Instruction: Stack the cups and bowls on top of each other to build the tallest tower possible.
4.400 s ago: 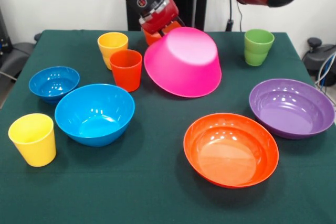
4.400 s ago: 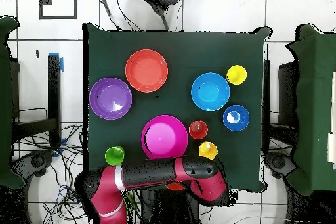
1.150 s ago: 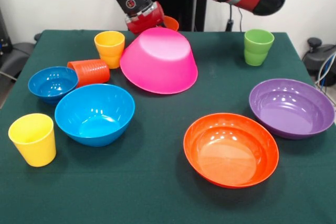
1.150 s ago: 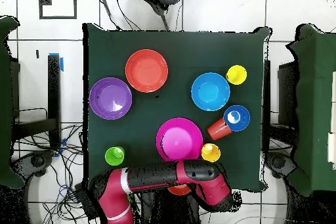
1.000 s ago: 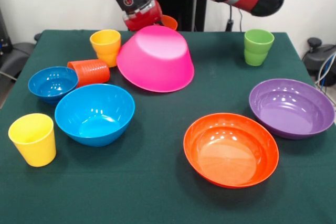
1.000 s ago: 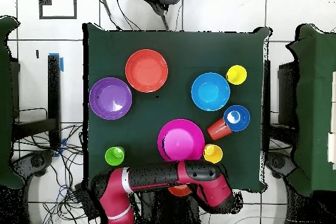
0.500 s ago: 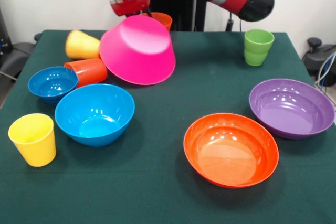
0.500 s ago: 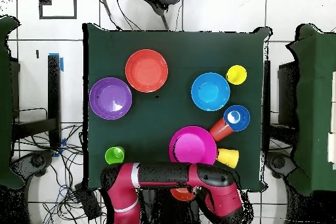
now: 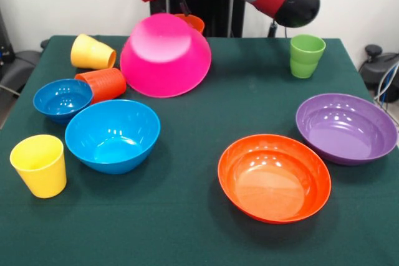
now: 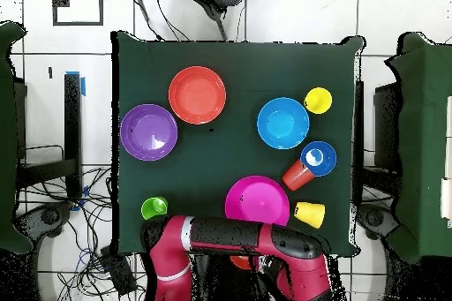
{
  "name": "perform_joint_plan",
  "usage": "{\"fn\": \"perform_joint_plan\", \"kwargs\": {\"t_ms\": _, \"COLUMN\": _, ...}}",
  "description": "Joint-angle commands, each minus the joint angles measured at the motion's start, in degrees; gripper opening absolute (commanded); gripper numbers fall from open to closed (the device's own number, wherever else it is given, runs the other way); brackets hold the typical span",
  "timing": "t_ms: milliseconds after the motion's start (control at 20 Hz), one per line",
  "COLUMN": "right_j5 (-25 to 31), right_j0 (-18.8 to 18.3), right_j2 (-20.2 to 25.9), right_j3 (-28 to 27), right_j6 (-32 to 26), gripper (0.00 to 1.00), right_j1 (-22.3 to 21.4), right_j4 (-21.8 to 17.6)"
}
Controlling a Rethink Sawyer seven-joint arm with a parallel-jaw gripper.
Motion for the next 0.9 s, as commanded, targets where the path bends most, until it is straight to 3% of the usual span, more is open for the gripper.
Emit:
{"fn": "perform_joint_plan", "kwargs": {"t_ms": 50, "right_j5": 2.11, "right_j0": -0.39, "right_j2": 1.55, "right_j3": -6.59, "right_j6": -13.93, "gripper": 1.00, "right_j1": 3.00, "right_j4": 0.92}}
{"fn": "perform_joint_plan", "kwargs": {"t_ms": 400, "right_j5": -0.89, "right_j0": -2.13, "right_j2": 1.71, "right_j3": -7.40, "right_j6": -14.12, "gripper": 1.00, "right_j1": 2.89, "right_j4": 1.28}}
{"fn": "perform_joint_plan", "kwargs": {"t_ms": 700, "right_j5": -5.12, "right_j0": 0.48, "right_j2": 5.44, "right_j3": -8.11, "right_j6": -7.76, "gripper": 1.00, "right_j1": 0.58, "right_j4": 4.05}}
{"fn": "perform_joint_plan", "kwargs": {"t_ms": 800, "right_j5": -7.84, "right_j0": 2.34, "right_j2": 7.47, "right_j3": -7.50, "right_j6": -3.92, "gripper": 1.00, "right_j1": -1.76, "right_j4": 3.64}}
{"fn": "perform_joint_plan", "kwargs": {"t_ms": 900, "right_j5": -11.65, "right_j0": 5.46, "right_j2": 10.84, "right_j3": -6.74, "right_j6": 2.34, "gripper": 1.00, "right_j1": -6.78, "right_j4": 1.99}}
